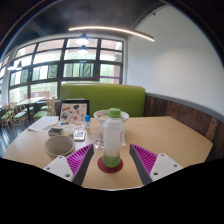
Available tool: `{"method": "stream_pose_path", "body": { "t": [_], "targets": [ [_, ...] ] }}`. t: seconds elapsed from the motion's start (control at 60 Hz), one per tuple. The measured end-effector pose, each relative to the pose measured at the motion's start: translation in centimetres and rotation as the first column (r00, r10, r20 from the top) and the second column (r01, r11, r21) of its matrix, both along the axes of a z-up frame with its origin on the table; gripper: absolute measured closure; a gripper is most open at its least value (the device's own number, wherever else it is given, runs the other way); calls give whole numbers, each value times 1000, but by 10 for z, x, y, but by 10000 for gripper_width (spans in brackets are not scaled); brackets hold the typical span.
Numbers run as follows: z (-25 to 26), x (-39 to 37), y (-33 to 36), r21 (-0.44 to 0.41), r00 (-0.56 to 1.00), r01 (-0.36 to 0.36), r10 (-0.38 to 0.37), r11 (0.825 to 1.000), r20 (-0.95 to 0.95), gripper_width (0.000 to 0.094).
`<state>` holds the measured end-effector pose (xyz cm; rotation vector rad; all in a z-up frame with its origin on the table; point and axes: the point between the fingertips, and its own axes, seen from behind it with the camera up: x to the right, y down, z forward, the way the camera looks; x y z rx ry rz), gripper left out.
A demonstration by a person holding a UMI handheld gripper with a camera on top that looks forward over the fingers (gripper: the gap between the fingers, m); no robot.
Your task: Pour water
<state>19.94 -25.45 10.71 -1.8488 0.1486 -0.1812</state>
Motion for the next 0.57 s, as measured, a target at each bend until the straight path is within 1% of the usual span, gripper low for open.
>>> {"method": "stream_pose_path", "body": {
  "t": [0.067, 0.15, 0.283, 0.35, 0.417, 0.45, 0.467, 0.483, 0.567],
  "targets": [
    [21, -14, -31, 19, 1000, 5, -6, 1000, 17, 111],
    [33, -37, -68, 27, 1000, 13, -13, 1000, 11, 109],
    [45, -78, -118, 63, 1000, -18, 19, 998, -22, 111],
    [50, -97, -134, 92, 999, -42, 44, 995, -20, 114],
    [52, -105, -147, 103, 999, -34, 37, 994, -22, 113],
    [54, -110, -151, 111, 999, -38, 40, 993, -16, 111],
    [49, -110, -140, 118, 999, -40, 42, 992, -13, 111],
    [52, -114, -150, 120, 999, -39, 41, 992, -12, 111],
    [55, -124, -159, 133, 999, -46, 49, 990, -19, 113]
  ]
}}
